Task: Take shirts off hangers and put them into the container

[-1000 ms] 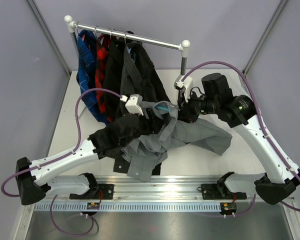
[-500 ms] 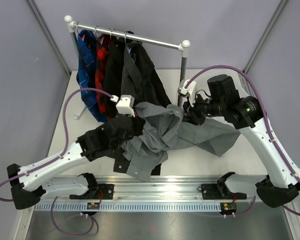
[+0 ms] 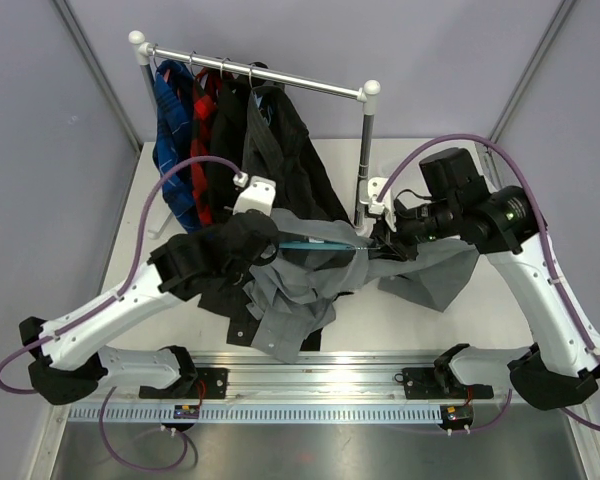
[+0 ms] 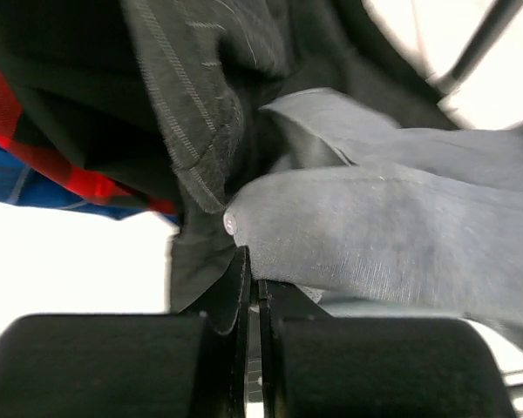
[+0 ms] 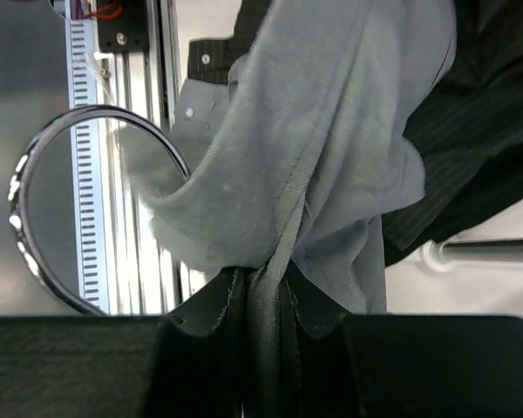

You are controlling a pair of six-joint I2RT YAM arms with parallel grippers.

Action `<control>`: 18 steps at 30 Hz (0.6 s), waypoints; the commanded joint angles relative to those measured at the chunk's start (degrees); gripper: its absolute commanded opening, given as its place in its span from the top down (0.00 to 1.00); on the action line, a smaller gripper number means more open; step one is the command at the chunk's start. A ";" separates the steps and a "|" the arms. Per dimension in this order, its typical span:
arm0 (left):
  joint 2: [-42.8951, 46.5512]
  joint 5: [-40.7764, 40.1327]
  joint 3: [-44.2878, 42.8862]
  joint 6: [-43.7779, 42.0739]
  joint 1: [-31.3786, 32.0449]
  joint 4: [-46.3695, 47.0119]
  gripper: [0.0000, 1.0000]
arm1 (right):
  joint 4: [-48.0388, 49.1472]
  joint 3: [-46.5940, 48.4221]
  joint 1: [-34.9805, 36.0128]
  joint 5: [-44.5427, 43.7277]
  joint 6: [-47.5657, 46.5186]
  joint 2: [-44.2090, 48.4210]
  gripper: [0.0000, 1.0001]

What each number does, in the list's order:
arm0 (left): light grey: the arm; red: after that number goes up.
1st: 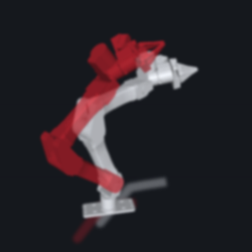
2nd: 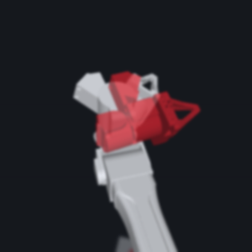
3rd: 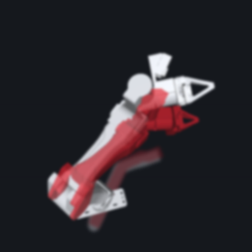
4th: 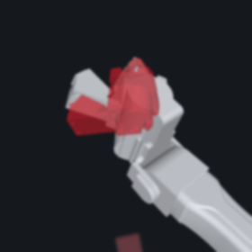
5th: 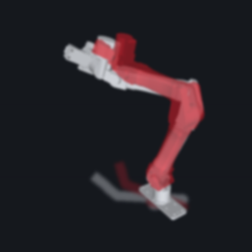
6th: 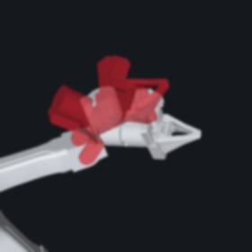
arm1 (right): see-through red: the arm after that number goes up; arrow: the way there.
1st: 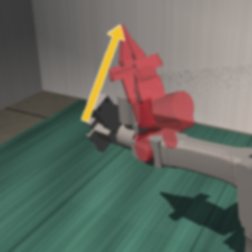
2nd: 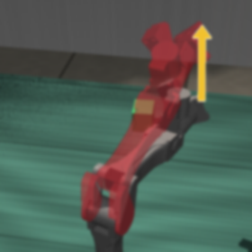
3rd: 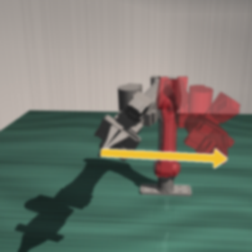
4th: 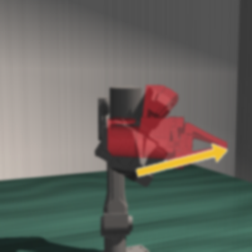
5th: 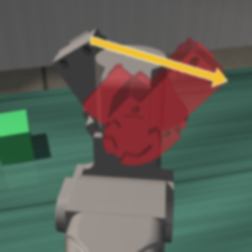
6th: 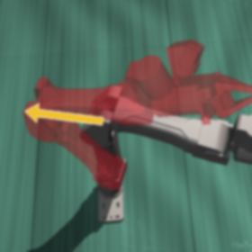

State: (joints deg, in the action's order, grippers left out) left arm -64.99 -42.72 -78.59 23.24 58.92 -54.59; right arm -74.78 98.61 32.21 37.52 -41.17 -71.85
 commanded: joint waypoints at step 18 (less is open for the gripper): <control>18.67 14.30 16.00 -24.55 -5.99 21.08 0.97 | -9.76 9.85 -0.57 18.46 -7.52 0.32 1.00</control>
State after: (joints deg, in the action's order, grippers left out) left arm -48.69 -31.94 -65.25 2.81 56.58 -36.62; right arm -76.16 106.21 32.18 48.93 -46.59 -72.36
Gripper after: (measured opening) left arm 0.026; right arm 0.218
